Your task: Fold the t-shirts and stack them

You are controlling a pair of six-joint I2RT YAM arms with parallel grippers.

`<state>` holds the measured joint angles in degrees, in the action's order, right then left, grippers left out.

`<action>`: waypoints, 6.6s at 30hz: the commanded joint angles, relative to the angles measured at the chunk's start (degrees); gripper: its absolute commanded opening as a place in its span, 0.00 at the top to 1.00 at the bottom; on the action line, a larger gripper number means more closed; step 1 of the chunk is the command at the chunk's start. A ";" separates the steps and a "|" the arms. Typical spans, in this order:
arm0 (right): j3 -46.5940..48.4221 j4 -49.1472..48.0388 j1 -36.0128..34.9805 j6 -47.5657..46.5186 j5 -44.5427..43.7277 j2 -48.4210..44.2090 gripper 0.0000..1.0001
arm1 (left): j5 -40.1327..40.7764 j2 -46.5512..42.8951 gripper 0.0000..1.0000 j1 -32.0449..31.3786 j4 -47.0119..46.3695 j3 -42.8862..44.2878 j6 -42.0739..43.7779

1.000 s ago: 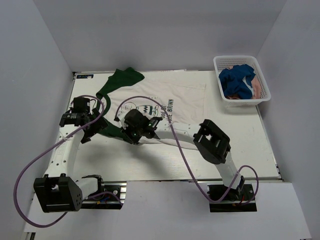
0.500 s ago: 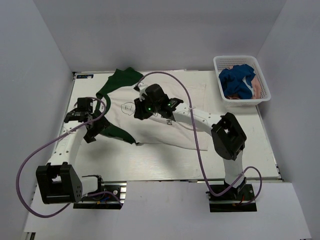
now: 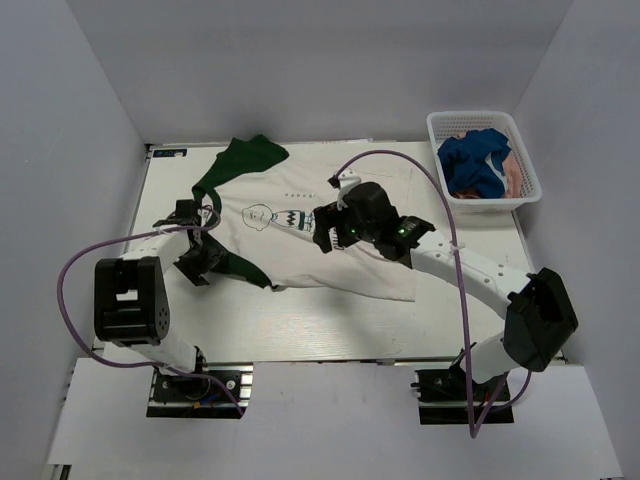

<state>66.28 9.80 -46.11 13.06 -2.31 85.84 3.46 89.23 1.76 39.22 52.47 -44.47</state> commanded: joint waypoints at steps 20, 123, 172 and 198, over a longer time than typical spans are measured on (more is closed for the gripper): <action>-4.58 2.50 5.24 -0.05 -3.14 -2.53 0.09 | -4.17 18.15 1.00 -6.23 3.22 31.15 1.31; -1.27 -0.76 17.44 4.43 -5.97 14.87 0.09 | 4.01 28.53 0.00 -14.24 18.96 45.34 3.42; 31.54 10.85 33.54 -6.56 4.58 39.40 0.09 | 11.82 24.34 0.00 -7.12 8.67 23.46 6.24; 20.28 1.45 32.66 -3.92 12.32 29.37 0.10 | 0.67 11.84 0.00 -7.74 2.26 23.82 10.37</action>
<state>84.55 12.99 -13.37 8.64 5.65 113.84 5.74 103.48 -5.76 42.78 77.21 -34.68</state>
